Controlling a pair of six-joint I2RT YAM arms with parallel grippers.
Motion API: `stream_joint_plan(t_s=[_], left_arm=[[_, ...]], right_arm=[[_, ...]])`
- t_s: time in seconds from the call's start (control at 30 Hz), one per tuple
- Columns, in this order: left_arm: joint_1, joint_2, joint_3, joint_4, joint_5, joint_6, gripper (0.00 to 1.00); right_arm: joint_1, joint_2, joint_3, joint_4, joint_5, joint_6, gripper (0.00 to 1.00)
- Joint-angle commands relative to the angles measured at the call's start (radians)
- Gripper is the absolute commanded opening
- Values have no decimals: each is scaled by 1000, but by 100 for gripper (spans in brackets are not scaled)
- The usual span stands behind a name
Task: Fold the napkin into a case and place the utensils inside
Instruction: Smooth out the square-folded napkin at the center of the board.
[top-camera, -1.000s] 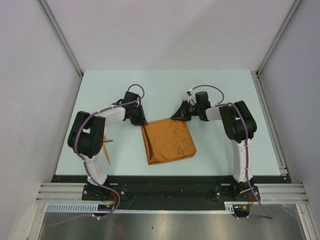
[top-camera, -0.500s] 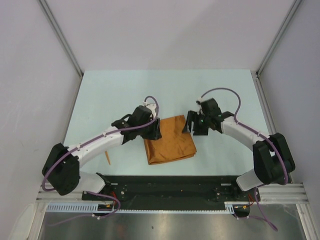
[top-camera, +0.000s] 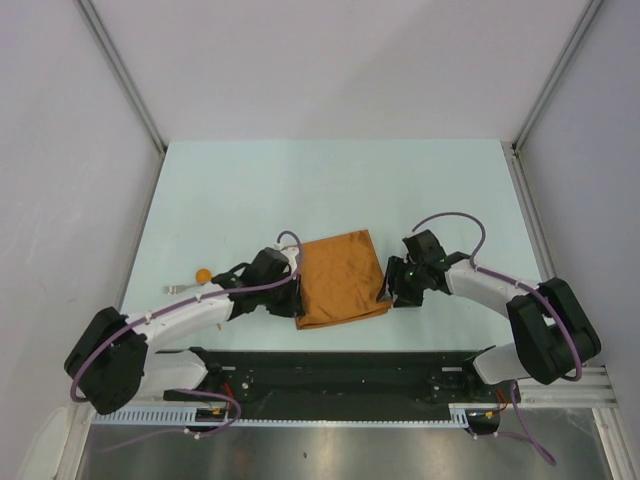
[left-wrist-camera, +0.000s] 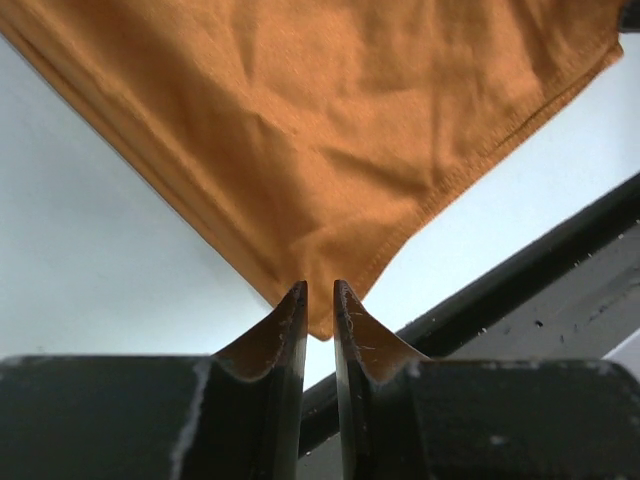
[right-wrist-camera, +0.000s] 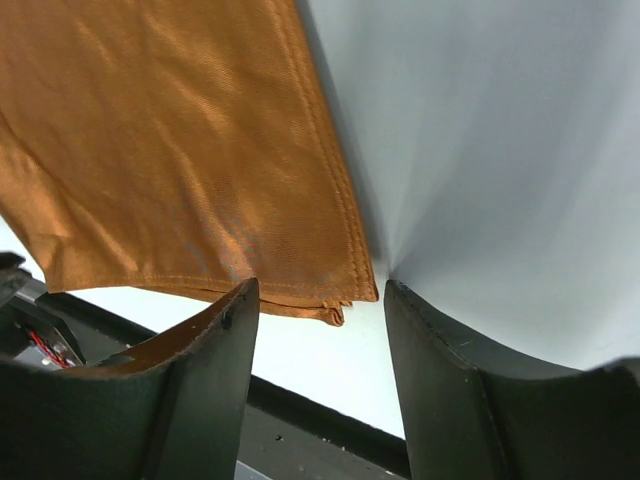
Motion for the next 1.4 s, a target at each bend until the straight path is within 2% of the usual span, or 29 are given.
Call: stream_joint_plan(t_s=[0.0,0.13,0.3,0.4,0.53,0.8,0.93,1.1,1.37], left_arm=[[-4,-63,-41,59,42,-20,21],[-4,-86,-29,84,63,-19,21],[-7,-31,-43,147,128,-48,20],[-7,-20,-66,129,132,-52,18],[-5,-62,-119,86,105,-48,18],[-5,-54,-150,23,-3,-115,14],[-5,-88,-169,49,8,-140,15],[-5,-123,-130,15,2,-129,16],[-5,-161,-44,-31,22,-121,23]], right_arm=[[7,-19,-13,36,29,25,56],[0,-25,-29,42,36,31,54],[-12,-31,-44,62,33,43,51],[-21,-37,-47,67,35,42,48],[-29,-33,-47,76,26,30,45],[-24,-28,-52,98,0,11,29],[5,-26,-43,107,-22,16,28],[13,-49,-49,24,4,14,32],[10,-106,-90,18,7,42,39]])
